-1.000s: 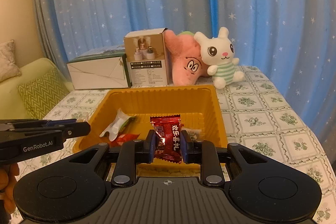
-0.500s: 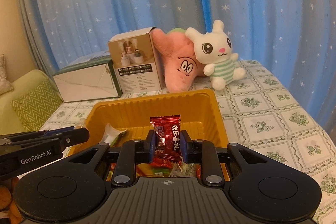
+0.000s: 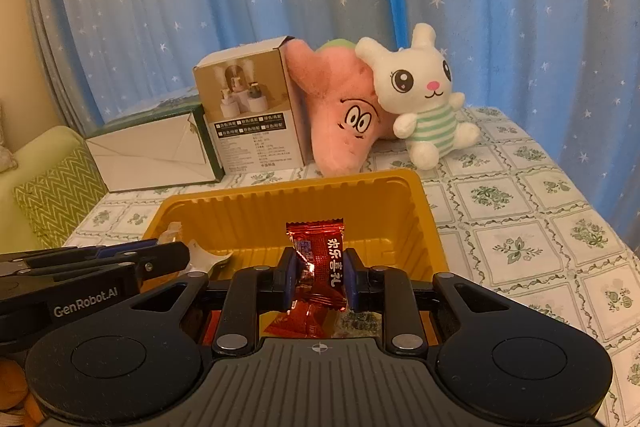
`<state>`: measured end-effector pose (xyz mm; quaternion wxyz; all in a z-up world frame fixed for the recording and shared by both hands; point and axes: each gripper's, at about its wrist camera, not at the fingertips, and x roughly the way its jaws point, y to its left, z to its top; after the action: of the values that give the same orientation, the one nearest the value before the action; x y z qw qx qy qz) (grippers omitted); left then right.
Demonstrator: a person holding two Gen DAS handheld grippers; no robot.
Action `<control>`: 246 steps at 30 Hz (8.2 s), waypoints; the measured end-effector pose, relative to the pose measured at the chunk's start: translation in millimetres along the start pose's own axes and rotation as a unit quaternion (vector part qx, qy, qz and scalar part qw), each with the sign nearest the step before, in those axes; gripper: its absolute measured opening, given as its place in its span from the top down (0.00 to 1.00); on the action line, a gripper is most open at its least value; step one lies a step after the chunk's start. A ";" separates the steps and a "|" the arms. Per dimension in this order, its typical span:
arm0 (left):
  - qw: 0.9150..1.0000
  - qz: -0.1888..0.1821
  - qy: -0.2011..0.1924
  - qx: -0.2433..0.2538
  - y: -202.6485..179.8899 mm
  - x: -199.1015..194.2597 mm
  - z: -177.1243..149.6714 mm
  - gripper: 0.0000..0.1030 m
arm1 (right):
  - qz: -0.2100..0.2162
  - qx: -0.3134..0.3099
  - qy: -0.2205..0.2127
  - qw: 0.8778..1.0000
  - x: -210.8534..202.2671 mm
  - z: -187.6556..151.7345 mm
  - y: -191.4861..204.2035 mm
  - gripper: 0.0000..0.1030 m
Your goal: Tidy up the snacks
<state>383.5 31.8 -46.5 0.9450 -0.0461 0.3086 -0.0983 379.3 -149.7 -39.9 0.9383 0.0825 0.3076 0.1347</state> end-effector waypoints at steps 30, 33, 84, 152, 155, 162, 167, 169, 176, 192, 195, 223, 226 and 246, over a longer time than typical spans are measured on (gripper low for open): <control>0.999 0.023 0.047 0.010 6.5 28.1 0.5 0.77 | 0.003 0.012 0.024 1.000 17.8 0.8 -3.2 0.76; 0.999 0.022 0.048 0.011 5.7 27.6 0.4 0.77 | 0.005 0.014 0.025 1.000 18.3 0.8 -3.4 0.76; 0.999 0.027 0.005 -0.022 1.5 -65.1 -31.0 0.31 | -0.027 0.025 -0.004 0.999 -55.9 -17.7 -4.2 0.44; 0.994 0.107 -0.001 -0.007 -116.2 -399.4 -157.9 0.34 | -0.034 -0.033 -0.003 0.999 -412.9 -151.0 69.0 0.43; 0.994 0.108 -0.001 -0.005 -117.3 -402.6 -159.3 0.34 | -0.032 -0.036 0.000 0.999 -415.6 -152.5 70.9 0.43; 0.994 0.105 0.002 -0.006 -118.7 -408.1 -163.3 0.34 | -0.024 -0.041 0.004 0.999 -417.2 -154.9 78.6 0.43; 0.994 0.108 -0.001 -0.005 -119.6 -409.7 -162.3 0.34 | -0.022 -0.044 0.005 0.999 -416.8 -154.6 80.6 0.43; 0.994 0.108 -0.002 -0.007 -118.9 -409.5 -162.3 0.34 | -0.021 -0.046 0.004 0.999 -416.4 -154.4 80.5 0.43; 0.994 0.106 0.002 -0.010 -117.1 -406.9 -163.7 0.34 | -0.018 -0.045 0.009 0.999 -413.6 -155.4 79.8 0.43; 0.995 0.102 0.009 -0.007 -117.7 -402.6 -165.1 0.34 | -0.017 -0.042 0.012 0.999 -411.9 -158.9 79.7 0.43; 0.995 0.102 0.009 -0.008 -117.5 -402.7 -165.5 0.34 | -0.017 -0.042 0.012 0.999 -411.9 -159.2 79.6 0.43; 0.995 0.098 0.014 -0.009 -120.2 -399.5 -173.3 0.34 | -0.015 -0.034 0.017 0.999 -409.4 -162.2 77.6 0.43; 0.995 0.098 0.015 -0.009 -120.4 -398.8 -174.1 0.34 | -0.015 -0.033 0.017 0.999 -408.3 -162.7 78.7 0.43; 0.995 0.097 0.016 -0.010 -120.6 -397.6 -174.8 0.34 | -0.014 -0.032 0.019 0.999 -407.2 -167.0 79.7 0.43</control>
<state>-53.2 -5.4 58.9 0.9444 -0.0237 0.3278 -0.0035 -52.3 -185.5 71.9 0.9362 0.0457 0.3225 0.1323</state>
